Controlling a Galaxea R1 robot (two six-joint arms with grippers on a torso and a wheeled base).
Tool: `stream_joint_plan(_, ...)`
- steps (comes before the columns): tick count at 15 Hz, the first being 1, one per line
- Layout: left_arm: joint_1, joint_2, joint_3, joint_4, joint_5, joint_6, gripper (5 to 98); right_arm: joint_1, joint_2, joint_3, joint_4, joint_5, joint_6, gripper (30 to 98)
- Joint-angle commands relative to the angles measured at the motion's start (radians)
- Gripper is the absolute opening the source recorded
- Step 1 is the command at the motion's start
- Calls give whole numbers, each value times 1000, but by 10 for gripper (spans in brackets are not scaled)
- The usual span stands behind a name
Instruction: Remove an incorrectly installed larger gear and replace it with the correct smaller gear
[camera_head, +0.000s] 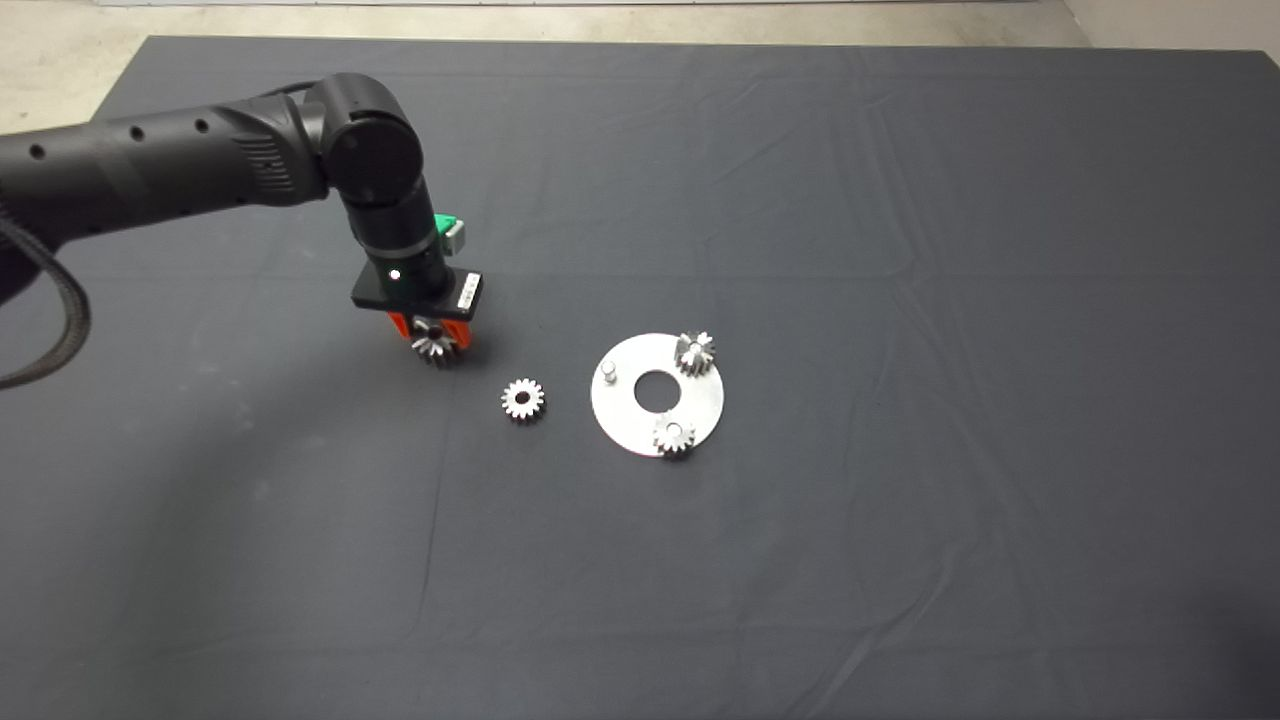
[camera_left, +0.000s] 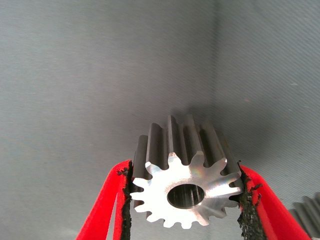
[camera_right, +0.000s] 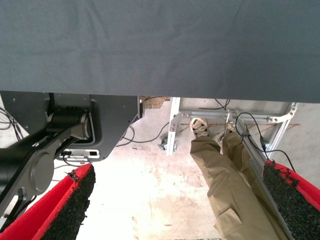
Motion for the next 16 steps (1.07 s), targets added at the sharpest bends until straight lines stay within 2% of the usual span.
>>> stream_joint_plan(1, -27, -9, 11, 10, 17, 7, 397, 5, -5, 2, 35, -10, 5, 886)
stream_joint_plan(7, -27, 1, 13, 19, 18, 10, 488, 5, -5, 2, 35, -9, 5, 886)
stream_joint_plan(11, -35, 4, 32, 8, 19, 9, 495, 5, -4, 2, 35, -6, 5, 886)
stream_joint_plan(12, -36, 13, 42, -10, 21, 3, 495, 5, -4, 2, 35, -6, 5, 886)
stream_joint_plan(14, -43, 43, 44, -77, 25, -2, 495, 5, -5, 2, 33, -6, 5, 886)
stream_joint_plan(16, -66, 57, 49, -119, 25, -20, 495, 5, -5, 2, 33, -8, 4, 886)
